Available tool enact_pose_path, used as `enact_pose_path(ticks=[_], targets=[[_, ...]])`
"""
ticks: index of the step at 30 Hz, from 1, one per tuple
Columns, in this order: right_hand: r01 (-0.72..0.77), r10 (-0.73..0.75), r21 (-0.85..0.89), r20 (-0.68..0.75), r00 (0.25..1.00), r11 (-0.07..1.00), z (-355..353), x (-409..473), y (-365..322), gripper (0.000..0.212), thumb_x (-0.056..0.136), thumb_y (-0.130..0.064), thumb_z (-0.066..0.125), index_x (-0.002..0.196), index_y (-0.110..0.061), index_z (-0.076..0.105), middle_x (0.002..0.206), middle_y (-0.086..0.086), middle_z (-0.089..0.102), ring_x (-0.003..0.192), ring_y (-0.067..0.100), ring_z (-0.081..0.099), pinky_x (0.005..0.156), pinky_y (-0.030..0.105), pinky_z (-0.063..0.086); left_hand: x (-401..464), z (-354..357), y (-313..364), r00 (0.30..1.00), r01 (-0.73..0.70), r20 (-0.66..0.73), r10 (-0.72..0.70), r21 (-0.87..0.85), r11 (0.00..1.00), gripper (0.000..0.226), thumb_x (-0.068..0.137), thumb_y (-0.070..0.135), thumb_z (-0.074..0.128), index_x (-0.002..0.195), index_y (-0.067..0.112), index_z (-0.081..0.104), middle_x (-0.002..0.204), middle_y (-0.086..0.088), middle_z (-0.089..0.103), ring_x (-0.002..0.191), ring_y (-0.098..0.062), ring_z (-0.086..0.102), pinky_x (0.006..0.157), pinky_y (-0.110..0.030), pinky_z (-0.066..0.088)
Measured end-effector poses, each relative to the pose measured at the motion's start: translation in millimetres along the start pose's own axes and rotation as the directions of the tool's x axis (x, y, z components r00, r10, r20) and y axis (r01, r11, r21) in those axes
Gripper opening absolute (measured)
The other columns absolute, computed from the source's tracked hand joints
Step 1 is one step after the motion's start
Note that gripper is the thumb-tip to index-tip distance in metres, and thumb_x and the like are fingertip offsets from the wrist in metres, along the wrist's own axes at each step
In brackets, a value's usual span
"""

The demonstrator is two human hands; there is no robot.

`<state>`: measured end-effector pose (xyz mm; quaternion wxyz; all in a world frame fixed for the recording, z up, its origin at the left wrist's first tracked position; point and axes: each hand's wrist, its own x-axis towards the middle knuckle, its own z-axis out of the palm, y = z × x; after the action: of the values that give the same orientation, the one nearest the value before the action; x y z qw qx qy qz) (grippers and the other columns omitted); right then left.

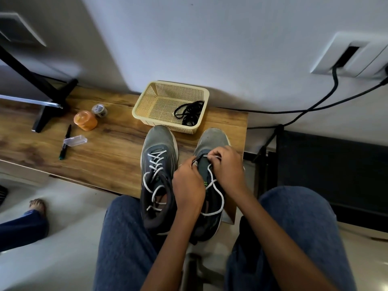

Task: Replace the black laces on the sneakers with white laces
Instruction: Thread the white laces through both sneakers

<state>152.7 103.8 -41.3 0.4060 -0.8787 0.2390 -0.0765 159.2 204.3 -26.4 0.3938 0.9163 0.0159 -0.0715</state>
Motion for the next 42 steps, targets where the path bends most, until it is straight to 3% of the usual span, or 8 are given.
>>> enact_pose_path(ticks=[4,11,19,27,30,32,35,42], targets=[[0.020,-0.020,-0.011,-0.053,0.998,1.000,7,-2,2,0.010,0.091,-0.016,0.057,0.085,-0.012,0.065,0.086,-0.006,0.050,0.081,0.008,0.045,0.068,0.023,0.029,-3,1,0,1.000,-0.009,-0.020,0.008,-0.036,0.999,0.031,0.099,0.012,0.043,0.121,0.017,0.065,0.110,-0.004,0.069,0.102,-0.022,0.062,0.079,-0.020,0.037],[0.079,-0.077,0.033,-0.071,0.994,0.996,12,-1,7,0.008,0.087,-0.017,0.064,0.082,-0.011,0.066,0.084,-0.005,0.050,0.075,0.012,0.052,0.066,0.033,0.045,-4,3,-1,0.999,-0.012,-0.032,0.011,-0.027,1.000,0.032,0.099,0.014,0.043,0.124,0.018,0.063,0.113,-0.004,0.069,0.104,-0.022,0.062,0.081,-0.021,0.038],[-0.056,0.083,0.237,-0.106,0.991,0.970,19,-7,5,0.009,0.087,-0.018,0.064,0.078,-0.020,0.064,0.085,-0.008,0.054,0.071,-0.009,0.051,0.062,0.004,0.034,-5,3,-1,1.000,-0.017,-0.014,0.017,-0.028,0.999,0.032,0.099,0.014,0.045,0.126,0.018,0.063,0.118,-0.001,0.068,0.107,-0.018,0.061,0.084,-0.020,0.039],[-0.140,0.170,0.312,-0.071,0.983,0.940,19,-9,-2,0.011,0.088,-0.017,0.063,0.079,-0.023,0.064,0.087,-0.011,0.054,0.075,-0.010,0.051,0.064,0.002,0.034,-4,2,2,1.000,0.013,-0.018,-0.014,-0.037,0.999,0.032,0.099,0.013,0.043,0.124,0.017,0.063,0.116,-0.003,0.068,0.106,-0.020,0.061,0.085,-0.023,0.040],[-0.124,0.138,0.161,-0.081,0.987,0.979,17,-10,-6,0.009,0.085,-0.021,0.063,0.077,-0.022,0.066,0.088,-0.008,0.055,0.074,0.001,0.051,0.059,0.014,0.034,-2,3,1,0.999,0.036,-0.014,-0.036,-0.046,0.998,0.031,0.099,0.014,0.043,0.122,0.017,0.064,0.114,-0.004,0.068,0.105,-0.020,0.061,0.084,-0.023,0.040],[-0.058,0.054,-0.101,-0.047,0.997,0.993,12,-10,-9,0.011,0.088,-0.025,0.060,0.082,-0.022,0.068,0.092,-0.006,0.054,0.085,0.008,0.049,0.061,0.023,0.032,-2,3,1,0.999,0.041,-0.012,-0.041,-0.049,0.998,0.031,0.099,0.014,0.044,0.122,0.017,0.064,0.112,-0.004,0.069,0.104,-0.021,0.062,0.085,-0.026,0.042],[0.053,-0.055,-0.430,0.007,0.998,0.901,5,-7,-13,0.016,0.092,-0.026,0.055,0.089,-0.020,0.070,0.098,-0.002,0.053,0.099,0.017,0.042,0.074,0.027,0.032,-3,5,0,1.000,0.019,-0.011,-0.020,-0.055,0.998,0.031,0.098,0.014,0.044,0.121,0.018,0.064,0.110,-0.005,0.069,0.102,-0.023,0.063,0.086,-0.030,0.046],[0.123,-0.094,-0.478,0.085,0.992,0.870,-2,-3,-21,0.019,0.097,-0.019,0.049,0.095,-0.012,0.066,0.102,0.004,0.057,0.104,0.021,0.046,0.078,0.029,0.036,-1,9,-5,1.000,-0.010,-0.002,0.010,-0.061,0.998,0.032,0.097,0.014,0.044,0.122,0.017,0.064,0.112,-0.005,0.065,0.103,-0.021,0.060,0.088,-0.031,0.045]])
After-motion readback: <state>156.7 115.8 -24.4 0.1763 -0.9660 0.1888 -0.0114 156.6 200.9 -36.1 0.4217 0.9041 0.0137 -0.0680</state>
